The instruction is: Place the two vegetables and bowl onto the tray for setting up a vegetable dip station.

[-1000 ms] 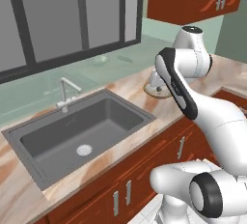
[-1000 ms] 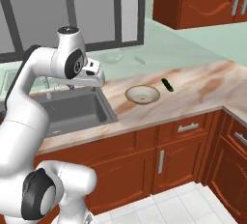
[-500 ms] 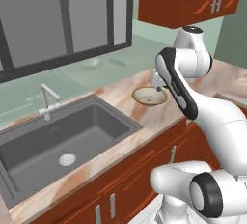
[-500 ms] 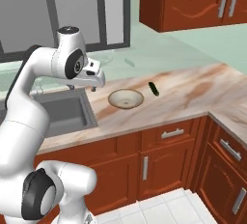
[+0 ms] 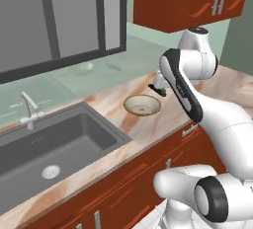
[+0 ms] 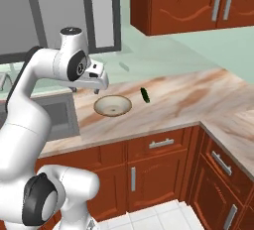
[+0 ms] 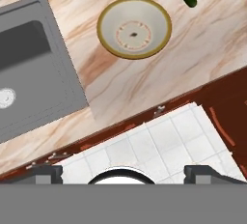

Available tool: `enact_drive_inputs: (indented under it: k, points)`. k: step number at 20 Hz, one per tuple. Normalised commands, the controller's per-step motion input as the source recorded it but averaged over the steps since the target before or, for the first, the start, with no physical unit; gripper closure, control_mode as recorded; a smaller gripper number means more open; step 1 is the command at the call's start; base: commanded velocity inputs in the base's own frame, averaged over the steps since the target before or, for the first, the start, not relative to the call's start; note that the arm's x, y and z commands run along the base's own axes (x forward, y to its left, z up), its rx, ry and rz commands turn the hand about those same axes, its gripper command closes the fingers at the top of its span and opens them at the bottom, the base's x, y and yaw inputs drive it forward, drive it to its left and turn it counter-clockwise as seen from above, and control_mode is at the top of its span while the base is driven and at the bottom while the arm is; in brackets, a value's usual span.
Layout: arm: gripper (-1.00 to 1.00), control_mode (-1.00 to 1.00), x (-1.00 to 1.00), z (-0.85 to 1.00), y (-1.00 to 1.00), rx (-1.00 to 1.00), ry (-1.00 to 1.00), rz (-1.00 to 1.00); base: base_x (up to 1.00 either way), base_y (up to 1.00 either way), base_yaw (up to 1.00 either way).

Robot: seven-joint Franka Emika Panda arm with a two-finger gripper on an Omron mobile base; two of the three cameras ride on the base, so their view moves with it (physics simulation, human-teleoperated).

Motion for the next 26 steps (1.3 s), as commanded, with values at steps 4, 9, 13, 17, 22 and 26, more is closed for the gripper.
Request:
enact_drive_inputs:
  k: [4,9,13,17,22,26]
  points:
    - [-1.0,1.0,0.0,0.0,0.0,0.0,0.0,0.0,0.08,-0.51,0.17]
    - [-1.0,1.0,0.0,0.0,0.0,0.0,0.0,0.0,0.01,-0.48,0.23]
    - [-1.0,1.0,0.0,0.0,0.0,0.0,0.0,0.0,0.01,-0.48,0.23]
    - [-1.0,1.0,0.0,0.0,0.0,0.0,0.0,0.0,0.01,-0.43,0.2]
    - [-1.0,1.0,0.0,0.0,0.0,0.0,0.0,0.0,0.08,-0.42,0.13]
    - [-1.0,1.0,0.0,0.0,0.0,0.0,0.0,0.0,0.17,-0.35,0.1]
